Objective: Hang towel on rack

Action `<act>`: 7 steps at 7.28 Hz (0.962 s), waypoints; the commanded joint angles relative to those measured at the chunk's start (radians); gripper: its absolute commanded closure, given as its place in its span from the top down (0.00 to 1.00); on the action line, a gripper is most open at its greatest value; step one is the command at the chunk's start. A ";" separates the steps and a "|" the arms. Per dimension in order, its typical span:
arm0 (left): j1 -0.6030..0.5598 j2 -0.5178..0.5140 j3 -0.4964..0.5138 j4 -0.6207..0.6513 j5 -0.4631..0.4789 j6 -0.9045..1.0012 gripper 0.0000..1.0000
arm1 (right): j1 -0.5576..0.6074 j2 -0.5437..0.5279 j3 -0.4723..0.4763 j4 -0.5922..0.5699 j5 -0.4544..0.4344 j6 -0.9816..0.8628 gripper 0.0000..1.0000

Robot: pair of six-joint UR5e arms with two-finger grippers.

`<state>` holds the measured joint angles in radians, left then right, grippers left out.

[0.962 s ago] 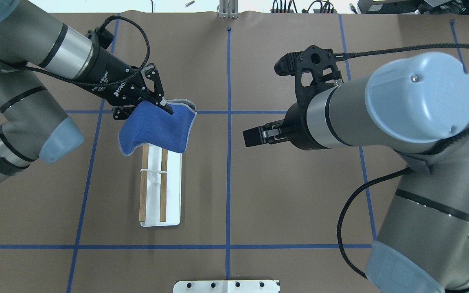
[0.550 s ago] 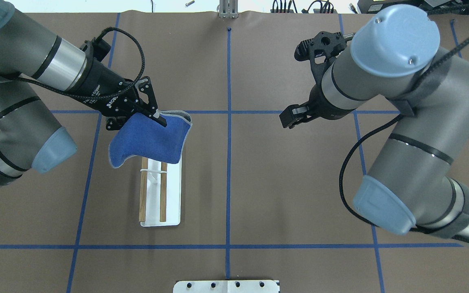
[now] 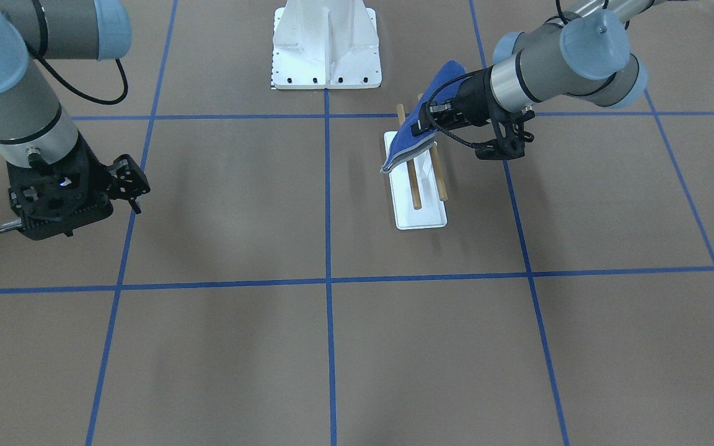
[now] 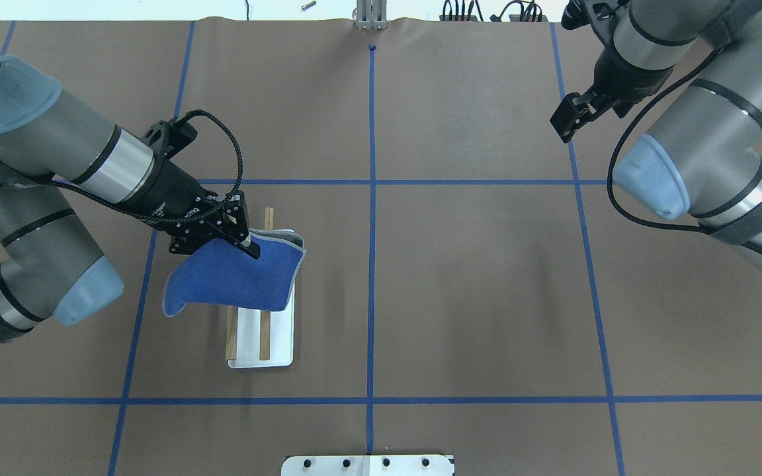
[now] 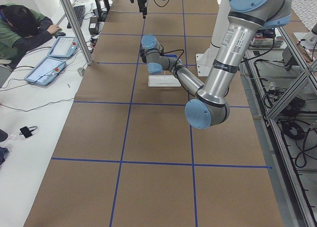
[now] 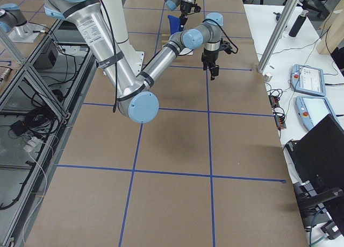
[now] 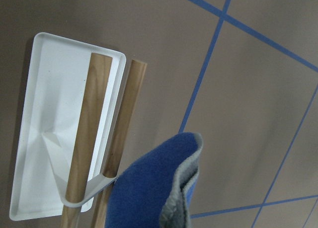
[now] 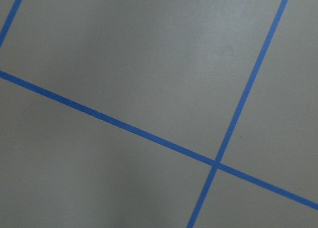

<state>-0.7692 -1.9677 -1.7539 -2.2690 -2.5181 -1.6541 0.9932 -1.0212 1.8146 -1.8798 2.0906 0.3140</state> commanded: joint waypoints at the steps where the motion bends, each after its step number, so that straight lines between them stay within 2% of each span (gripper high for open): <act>1: -0.008 0.000 0.042 0.002 0.007 0.063 0.00 | 0.033 -0.004 -0.063 0.002 0.005 -0.073 1.00; 2: -0.040 0.000 0.081 0.002 0.007 0.136 0.00 | 0.062 -0.002 -0.108 0.004 0.012 -0.129 1.00; 3: -0.053 -0.003 0.094 0.003 0.007 0.166 0.18 | 0.100 0.001 -0.157 0.007 0.037 -0.203 1.00; 4: -0.055 -0.011 0.090 0.003 0.009 0.165 0.74 | 0.126 0.000 -0.170 0.007 0.051 -0.246 1.00; 5: -0.055 -0.025 0.085 0.003 0.030 0.154 0.97 | 0.131 0.000 -0.172 0.007 0.052 -0.246 1.00; 7: -0.055 -0.052 0.087 0.005 0.058 0.129 0.97 | 0.131 0.001 -0.172 0.007 0.062 -0.246 1.00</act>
<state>-0.8230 -2.0027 -1.6677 -2.2653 -2.4737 -1.5098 1.1220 -1.0206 1.6446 -1.8731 2.1445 0.0708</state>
